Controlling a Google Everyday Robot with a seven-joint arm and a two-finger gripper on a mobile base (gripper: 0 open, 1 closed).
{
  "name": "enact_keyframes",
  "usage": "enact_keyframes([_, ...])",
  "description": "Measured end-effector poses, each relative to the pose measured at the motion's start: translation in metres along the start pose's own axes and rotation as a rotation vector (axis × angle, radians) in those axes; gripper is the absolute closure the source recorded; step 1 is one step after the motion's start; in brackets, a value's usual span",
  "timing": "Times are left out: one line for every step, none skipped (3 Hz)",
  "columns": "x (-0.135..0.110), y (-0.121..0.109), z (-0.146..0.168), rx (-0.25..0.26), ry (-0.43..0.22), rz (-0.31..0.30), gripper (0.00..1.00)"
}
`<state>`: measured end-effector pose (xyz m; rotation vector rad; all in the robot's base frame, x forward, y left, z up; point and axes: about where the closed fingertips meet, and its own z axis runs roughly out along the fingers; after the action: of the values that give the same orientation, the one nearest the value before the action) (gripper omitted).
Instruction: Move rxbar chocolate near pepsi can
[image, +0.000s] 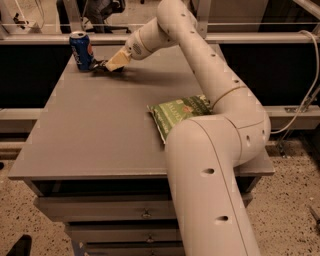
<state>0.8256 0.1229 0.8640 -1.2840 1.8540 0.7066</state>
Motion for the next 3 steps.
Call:
enact_keyframes([-0.0006, 0.002, 0.0091, -0.007, 0.0, 0.002, 0.58])
enact_keyframes([-0.0008, 0.003, 0.0145, -0.012, -0.001, 0.003, 0.35])
enact_keyframes([-0.0016, 0.0027, 0.0157, -0.012, -0.003, 0.003, 0.12])
